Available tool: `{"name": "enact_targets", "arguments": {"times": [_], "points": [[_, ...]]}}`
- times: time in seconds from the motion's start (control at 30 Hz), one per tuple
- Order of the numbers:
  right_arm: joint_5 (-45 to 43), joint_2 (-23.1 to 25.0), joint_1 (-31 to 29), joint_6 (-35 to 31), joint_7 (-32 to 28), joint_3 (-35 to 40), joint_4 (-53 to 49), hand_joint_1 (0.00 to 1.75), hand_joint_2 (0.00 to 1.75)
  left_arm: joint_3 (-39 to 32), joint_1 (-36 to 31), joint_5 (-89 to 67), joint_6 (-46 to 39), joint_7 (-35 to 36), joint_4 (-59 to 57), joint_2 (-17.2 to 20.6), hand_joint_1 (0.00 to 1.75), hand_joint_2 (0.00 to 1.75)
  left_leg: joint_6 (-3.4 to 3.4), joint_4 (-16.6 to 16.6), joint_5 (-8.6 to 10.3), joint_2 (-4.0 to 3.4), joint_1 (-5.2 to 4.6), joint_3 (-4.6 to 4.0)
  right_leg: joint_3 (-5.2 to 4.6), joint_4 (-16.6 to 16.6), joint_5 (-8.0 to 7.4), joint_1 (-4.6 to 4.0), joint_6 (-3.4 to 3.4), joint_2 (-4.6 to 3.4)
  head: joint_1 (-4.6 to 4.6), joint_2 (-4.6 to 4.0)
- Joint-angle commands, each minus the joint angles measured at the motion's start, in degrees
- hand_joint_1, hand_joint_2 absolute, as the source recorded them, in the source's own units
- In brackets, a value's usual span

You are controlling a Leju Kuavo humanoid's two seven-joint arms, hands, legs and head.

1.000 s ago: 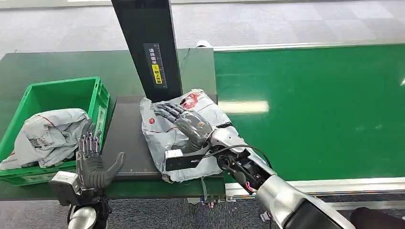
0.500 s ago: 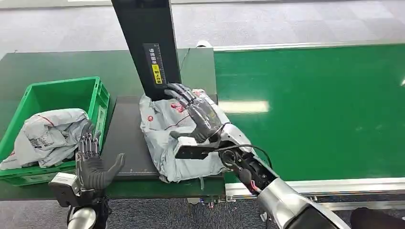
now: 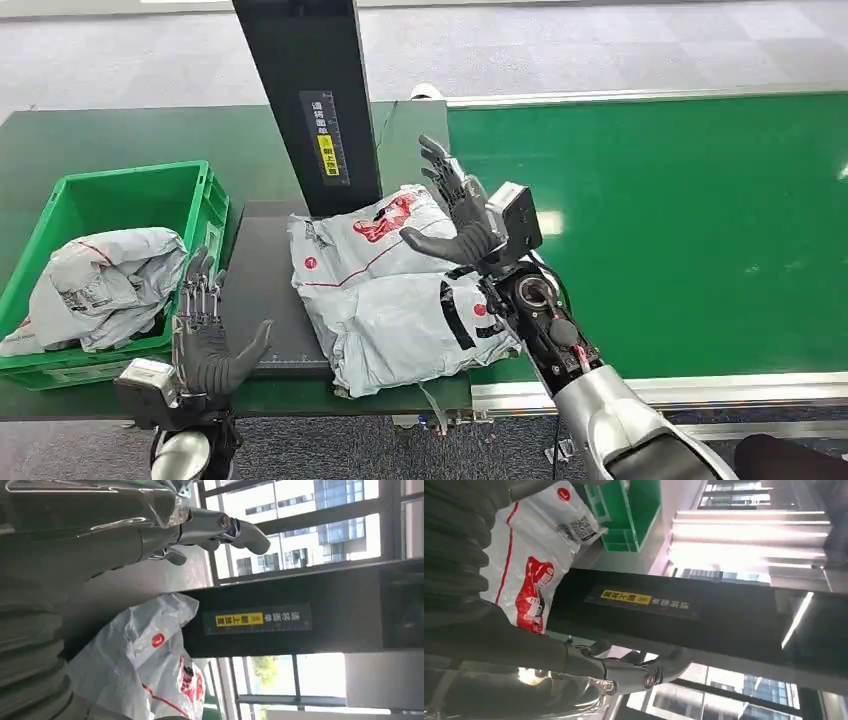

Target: Moved the parcel from conveyor to table for the left to box.

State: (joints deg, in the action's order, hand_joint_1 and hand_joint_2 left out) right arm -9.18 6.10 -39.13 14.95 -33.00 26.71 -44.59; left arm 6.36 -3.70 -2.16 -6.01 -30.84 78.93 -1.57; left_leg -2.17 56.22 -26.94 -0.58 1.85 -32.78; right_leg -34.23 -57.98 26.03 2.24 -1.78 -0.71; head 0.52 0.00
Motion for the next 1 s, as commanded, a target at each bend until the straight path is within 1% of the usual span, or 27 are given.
{"name": "enact_targets", "arguments": {"times": [0.03,0.1,0.17,0.2,0.33,0.43,0.47,0.67,0.73,0.77,0.83,0.87,0.9,0.97,1.0], "points": [[-4.56,-1.13,0.12,-0.69,-0.82,-2.66,-0.64,0.0,1.75,4.41,-1.29,-4.07,-1.28,-0.6,-3.32,1.21,0.0,1.75,0.18,-0.1,0.03,0.19,-0.01,0.13,0.19,0.11,0.01,-0.05,0.21,0.22,0.0,0.0],[-6.34,-1.7,0.94,-2.06,-0.36,-2.71,-2.95,0.0,1.75,6.55,-1.65,-7.79,-2.02,-0.51,-3.26,1.61,0.0,1.75,0.1,-0.03,0.02,0.15,-0.01,0.02,0.07,0.03,0.01,-0.02,0.11,0.17,0.0,0.0],[-7.79,-2.06,1.07,-3.22,1.65,-2.51,-3.35,0.0,1.75,8.35,-2.83,-9.38,-1.83,-0.02,-3.78,1.36,0.0,1.75,0.12,-0.03,0.03,0.19,-0.02,0.0,0.06,0.03,0.02,-0.01,0.12,0.2,0.0,0.0],[-7.81,-2.1,1.04,-3.27,1.68,-2.43,-3.27,0.0,1.75,8.53,-3.07,-9.56,-1.9,0.13,-3.88,1.22,0.0,1.75,0.18,-0.04,0.03,0.27,0.0,0.05,0.15,0.08,0.02,-0.05,0.19,0.29,0.0,0.0],[-7.86,-2.12,1.01,-3.33,1.69,-2.36,-3.16,0.0,1.75,8.63,-3.26,-9.66,-1.99,0.27,-3.99,1.07,0.0,1.75,0.11,-0.03,0.02,0.15,-0.02,0.04,0.09,0.04,0.02,-0.02,0.12,0.16,0.0,0.0],[-7.86,-2.12,1.01,-3.33,1.69,-2.36,-3.16,0.0,1.75,8.63,-3.26,-9.66,-1.99,0.27,-3.99,1.07,0.0,1.75,0.16,-0.07,0.02,0.16,0.0,0.1,0.16,0.08,0.01,-0.05,0.21,0.2,0.0,0.0],[-7.84,-2.03,1.07,-3.35,1.69,-2.27,-3.08,0.0,1.75,8.54,-3.27,-9.61,-1.94,0.2,-4.01,1.23,0.0,1.75,0.1,-0.04,0.02,0.12,-0.02,0.06,0.09,0.03,0.02,-0.01,0.13,0.15,-0.02,0.0],[-8.08,-1.97,0.87,-3.42,1.87,-2.26,-2.68,0.0,1.75,8.82,-3.49,-10.11,-1.97,0.17,-4.23,1.35,0.0,1.75,0.21,-0.06,0.01,0.13,-0.01,0.12,0.17,0.09,0.01,-0.06,0.21,0.18,0.0,0.0],[-9.22,-1.35,0.14,-3.27,1.84,-1.57,-0.87,0.0,1.75,10.99,-6.74,-12.83,-2.07,0.78,-6.58,0.65,0.0,1.75,0.12,-0.02,0.03,0.14,-0.02,0.04,0.08,0.03,0.01,-0.02,0.13,0.18,0.0,0.0],[-9.14,-0.87,-0.24,-3.15,1.53,-1.02,-0.18,0.0,1.75,12.66,-9.2,-14.67,-2.72,1.52,-8.51,0.21,0.0,1.75,0.18,-0.04,0.04,0.2,0.0,0.07,0.14,0.06,0.01,-0.05,0.19,0.24,0.0,0.0],[-8.85,-0.12,-0.64,-3.11,1.35,-0.49,0.12,0.0,1.75,15.44,-13.24,-19.15,-4.9,4.64,-12.39,-0.54,0.0,1.75,0.17,0.0,0.08,0.34,0.0,-0.02,0.09,0.02,0.01,-0.05,0.2,0.36,0.0,0.0],[-8.54,0.17,-0.63,-3.14,1.19,-0.38,-0.19,0.0,1.75,17.34,-15.81,-24.09,-7.58,7.05,-15.45,-0.86,0.0,1.75,0.13,0.01,0.09,0.35,-0.01,-0.05,0.07,0.0,0.0,-0.03,0.16,0.35,0.0,0.0],[-8.35,0.57,-0.65,-3.16,1.28,-0.32,-0.44,0.0,1.75,18.26,-18.6,-25.73,-7.32,9.73,-19.1,-1.95,0.0,1.75,0.2,-0.02,0.11,0.4,0.0,0.0,0.14,0.05,-0.02,-0.05,0.23,0.39,0.0,0.0],[-7.74,1.13,-0.7,-3.02,1.53,-0.44,-0.84,0.0,1.75,20.38,-22.89,-31.16,-10.25,12.16,-25.78,-3.51,0.0,1.75,0.1,0.0,0.09,0.3,-0.04,-0.01,0.07,-0.01,-0.01,0.02,0.11,0.27,-0.02,0.0],[-7.55,1.3,-0.77,-2.92,1.59,-0.47,-1.03,0.0,1.75,21.5,-24.48,-33.03,-9.61,13.74,-28.47,-3.91,0.0,1.75,0.17,-0.02,0.14,0.45,-0.03,-0.02,0.14,0.03,-0.02,-0.02,0.18,0.43,0.02,0.0]]}}
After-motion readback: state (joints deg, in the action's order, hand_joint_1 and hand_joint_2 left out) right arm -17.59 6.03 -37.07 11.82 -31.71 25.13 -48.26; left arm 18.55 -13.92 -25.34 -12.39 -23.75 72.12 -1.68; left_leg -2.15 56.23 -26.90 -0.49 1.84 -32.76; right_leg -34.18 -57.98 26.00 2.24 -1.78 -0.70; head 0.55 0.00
